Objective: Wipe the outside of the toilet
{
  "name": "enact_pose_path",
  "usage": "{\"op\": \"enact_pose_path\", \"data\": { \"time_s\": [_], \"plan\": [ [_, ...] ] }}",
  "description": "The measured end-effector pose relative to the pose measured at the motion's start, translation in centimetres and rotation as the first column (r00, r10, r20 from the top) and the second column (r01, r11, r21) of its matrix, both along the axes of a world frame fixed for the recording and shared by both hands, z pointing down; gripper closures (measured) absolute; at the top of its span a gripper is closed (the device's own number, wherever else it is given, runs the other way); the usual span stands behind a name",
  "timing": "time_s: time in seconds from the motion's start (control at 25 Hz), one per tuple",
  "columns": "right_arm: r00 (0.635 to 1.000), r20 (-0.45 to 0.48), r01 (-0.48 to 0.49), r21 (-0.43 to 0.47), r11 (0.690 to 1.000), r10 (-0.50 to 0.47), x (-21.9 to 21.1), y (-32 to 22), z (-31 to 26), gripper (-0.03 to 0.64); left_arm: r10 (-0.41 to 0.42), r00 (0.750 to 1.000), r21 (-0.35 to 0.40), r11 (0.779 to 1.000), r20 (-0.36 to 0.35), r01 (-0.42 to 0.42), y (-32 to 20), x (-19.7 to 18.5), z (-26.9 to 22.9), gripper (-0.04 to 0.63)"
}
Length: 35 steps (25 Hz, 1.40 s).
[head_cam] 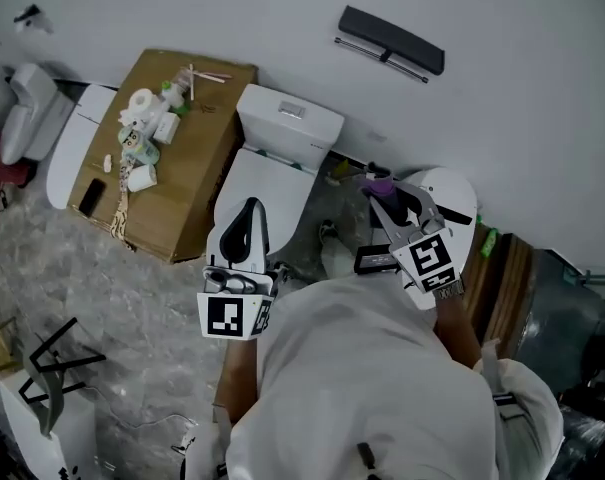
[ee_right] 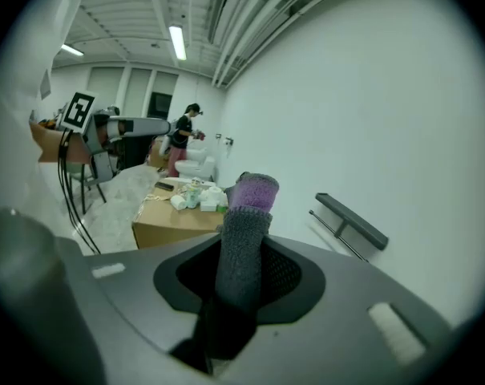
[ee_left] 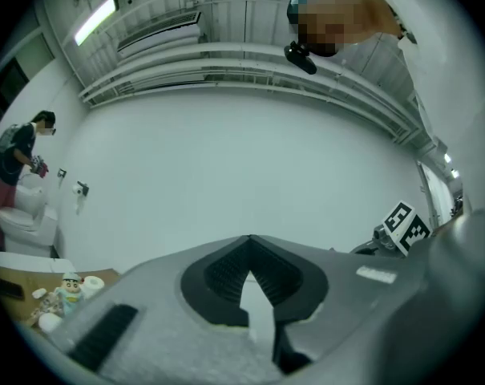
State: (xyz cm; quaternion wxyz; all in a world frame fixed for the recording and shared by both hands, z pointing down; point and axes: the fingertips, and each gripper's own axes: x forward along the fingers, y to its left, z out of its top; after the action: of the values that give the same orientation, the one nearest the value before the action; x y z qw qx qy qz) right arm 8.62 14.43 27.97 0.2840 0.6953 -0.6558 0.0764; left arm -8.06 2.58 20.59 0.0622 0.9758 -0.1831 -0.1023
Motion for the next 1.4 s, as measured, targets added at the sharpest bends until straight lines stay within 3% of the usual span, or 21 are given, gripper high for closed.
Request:
{"op": "enact_pose_path", "data": {
  "time_s": [0.12,0.24,0.32,0.44,0.68,0.92,1.0,1.2,1.4],
  "plan": [
    [0.987,-0.052,0.151,-0.081,0.985,-0.155,-0.8,-4.1,0.7,0.505,-0.085,0.996,-0.028,0.996,-0.003,0.085,-2.2,-1.7,0.4,0.591],
    [0.952,-0.092,0.280,-0.135,0.950,-0.293,-0.9,-8.7,1.3,0.505,-0.151,0.989,-0.018,0.988,-0.001,0.151,-3.8,-2.8,0.4,0.591],
    [0.911,-0.119,0.373,-0.176,0.911,-0.396,-0.8,-11.8,1.8,0.505,-0.192,0.981,-0.006,0.981,0.010,0.192,-4.2,-3.2,0.5,0.591],
    [0.817,-0.168,0.509,-0.235,0.828,-0.551,-0.2,-16.5,2.5,0.506,-0.283,0.958,-0.006,0.959,0.040,0.283,-4.8,-3.0,1.4,0.591],
    [0.637,-0.204,0.673,-0.323,0.665,-0.744,1.7,-25.6,4.0,0.508,-0.498,0.866,-0.052,0.865,0.045,0.499,-7.7,-2.1,1.9,0.591],
    [0.501,-0.199,0.725,-0.435,0.534,-0.842,4.8,-34.3,10.2,0.509,-0.672,0.737,-0.077,0.733,0.074,0.676,-9.7,0.4,3.0,0.591],
    [0.465,-0.183,0.740,-0.457,0.494,-0.866,5.4,-36.9,12.3,0.509,-0.705,0.704,-0.076,0.700,0.092,0.710,-10.4,1.4,3.3,0.591],
    [0.432,-0.133,0.732,-0.525,0.433,-0.892,6.4,-41.9,17.1,0.509,-0.734,0.667,-0.087,0.662,0.129,0.745,-11.2,3.3,3.3,0.591],
    [0.432,0.037,0.699,-0.645,0.309,-0.901,6.3,-44.6,23.8,0.509,-0.755,0.636,-0.075,0.633,0.159,0.771,-13.3,3.5,2.8,0.591]
  ]
}}
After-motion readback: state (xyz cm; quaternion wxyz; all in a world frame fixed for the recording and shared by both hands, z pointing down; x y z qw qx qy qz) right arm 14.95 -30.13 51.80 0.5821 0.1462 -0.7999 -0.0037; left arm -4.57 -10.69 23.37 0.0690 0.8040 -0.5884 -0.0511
